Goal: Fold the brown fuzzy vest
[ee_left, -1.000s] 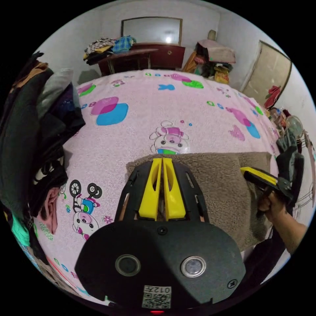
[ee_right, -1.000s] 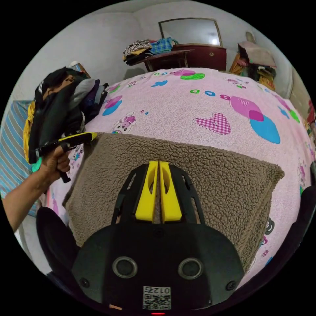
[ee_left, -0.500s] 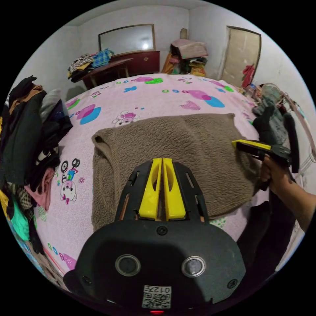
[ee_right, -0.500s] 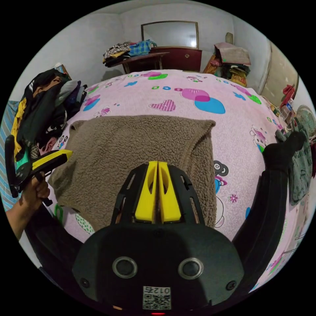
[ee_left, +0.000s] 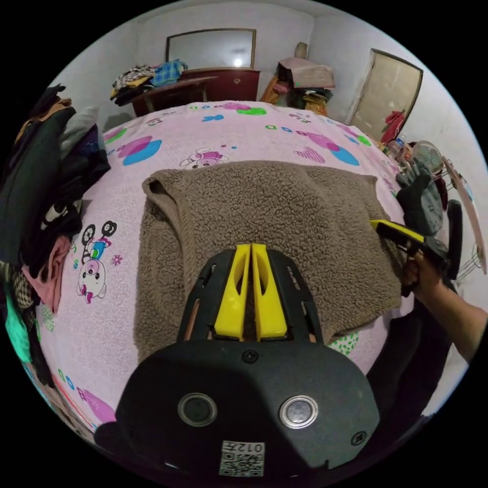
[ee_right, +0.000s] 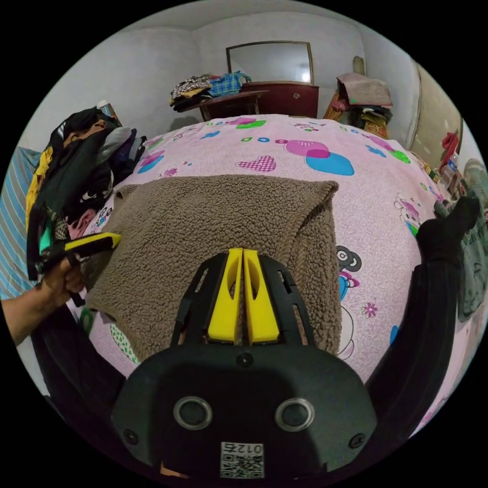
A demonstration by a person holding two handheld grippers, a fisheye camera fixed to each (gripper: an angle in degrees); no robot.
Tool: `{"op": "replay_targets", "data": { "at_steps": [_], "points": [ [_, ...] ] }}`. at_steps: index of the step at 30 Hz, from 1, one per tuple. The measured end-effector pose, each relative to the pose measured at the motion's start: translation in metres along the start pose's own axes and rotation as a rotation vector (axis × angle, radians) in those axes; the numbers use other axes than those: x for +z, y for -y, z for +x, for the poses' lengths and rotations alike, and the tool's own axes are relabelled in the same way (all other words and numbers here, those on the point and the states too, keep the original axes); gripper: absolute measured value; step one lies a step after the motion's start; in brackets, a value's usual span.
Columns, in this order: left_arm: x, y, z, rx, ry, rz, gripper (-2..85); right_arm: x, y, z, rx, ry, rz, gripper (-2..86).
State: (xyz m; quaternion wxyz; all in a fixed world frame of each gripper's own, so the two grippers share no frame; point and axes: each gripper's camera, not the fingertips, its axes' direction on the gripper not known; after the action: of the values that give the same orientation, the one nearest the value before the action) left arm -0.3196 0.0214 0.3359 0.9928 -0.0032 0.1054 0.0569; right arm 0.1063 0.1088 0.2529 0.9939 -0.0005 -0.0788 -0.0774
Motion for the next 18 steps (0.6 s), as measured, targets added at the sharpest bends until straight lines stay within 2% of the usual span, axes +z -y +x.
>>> {"op": "replay_targets", "data": {
  "at_steps": [5,9,13,18],
  "points": [
    [-0.041,0.026,-0.073,-0.04,-0.038,0.043,3.7,-0.049,-0.002,-0.088,-0.169,0.036,0.132,-0.8],
    [-0.045,0.043,-0.134,-0.096,-0.044,-0.016,5.6,-0.065,-0.016,-0.201,-0.362,0.174,0.164,0.3],
    [-0.029,0.053,-0.184,-0.124,-0.076,-0.096,7.9,-0.052,-0.036,-0.297,-0.495,0.213,0.125,5.9],
    [-0.001,0.064,-0.219,-0.113,-0.123,-0.186,10.0,-0.026,-0.051,-0.365,-0.563,0.186,0.008,11.8]
  ]
}}
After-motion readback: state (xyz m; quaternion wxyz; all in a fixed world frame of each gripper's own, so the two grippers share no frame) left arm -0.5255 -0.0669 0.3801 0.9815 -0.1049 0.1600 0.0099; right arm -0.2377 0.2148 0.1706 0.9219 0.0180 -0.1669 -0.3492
